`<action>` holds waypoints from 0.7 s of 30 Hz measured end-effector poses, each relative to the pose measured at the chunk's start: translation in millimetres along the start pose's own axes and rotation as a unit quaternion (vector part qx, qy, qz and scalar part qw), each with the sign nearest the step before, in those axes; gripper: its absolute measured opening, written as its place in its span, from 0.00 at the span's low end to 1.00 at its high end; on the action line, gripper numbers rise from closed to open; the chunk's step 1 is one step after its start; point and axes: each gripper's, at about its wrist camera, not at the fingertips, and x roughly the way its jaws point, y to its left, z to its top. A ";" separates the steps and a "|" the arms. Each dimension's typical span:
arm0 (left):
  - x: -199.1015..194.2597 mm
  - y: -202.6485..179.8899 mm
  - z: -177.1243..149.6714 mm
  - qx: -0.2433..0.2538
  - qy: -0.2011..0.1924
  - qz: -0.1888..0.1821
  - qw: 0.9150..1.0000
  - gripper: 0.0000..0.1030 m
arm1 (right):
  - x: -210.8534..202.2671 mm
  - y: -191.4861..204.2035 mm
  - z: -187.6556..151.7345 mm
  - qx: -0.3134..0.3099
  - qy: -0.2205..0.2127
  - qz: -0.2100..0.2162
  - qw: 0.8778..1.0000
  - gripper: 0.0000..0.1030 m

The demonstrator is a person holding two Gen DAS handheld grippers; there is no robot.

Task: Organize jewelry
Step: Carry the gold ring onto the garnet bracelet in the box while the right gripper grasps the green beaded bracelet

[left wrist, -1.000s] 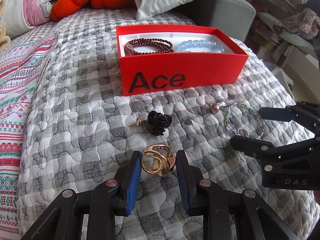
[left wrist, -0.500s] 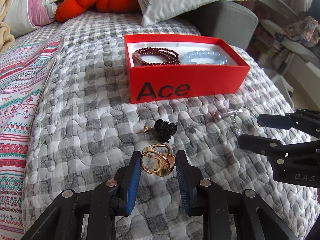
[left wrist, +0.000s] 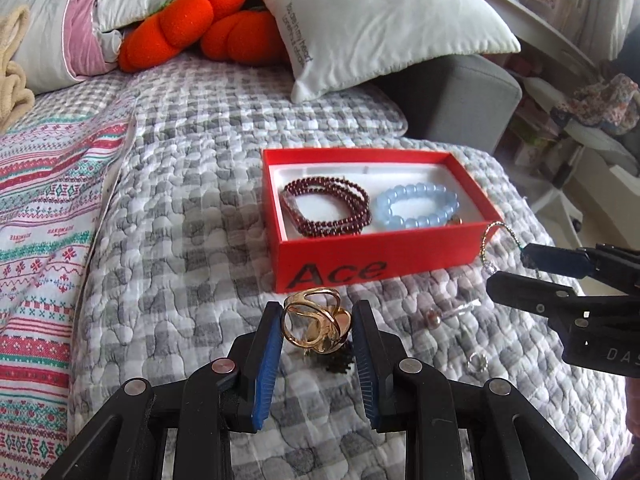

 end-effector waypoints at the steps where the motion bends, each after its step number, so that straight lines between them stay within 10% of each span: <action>1: 0.9 0.5 3.3 -0.002 -0.004 -0.001 1.000 0.28 | 0.4 -0.4 3.4 0.002 -0.004 0.001 1.000 0.58; 21: 64.2 -7.8 42.4 -0.007 -0.033 0.004 0.999 0.28 | 18.2 -23.3 35.6 0.031 -0.047 0.007 0.998 0.58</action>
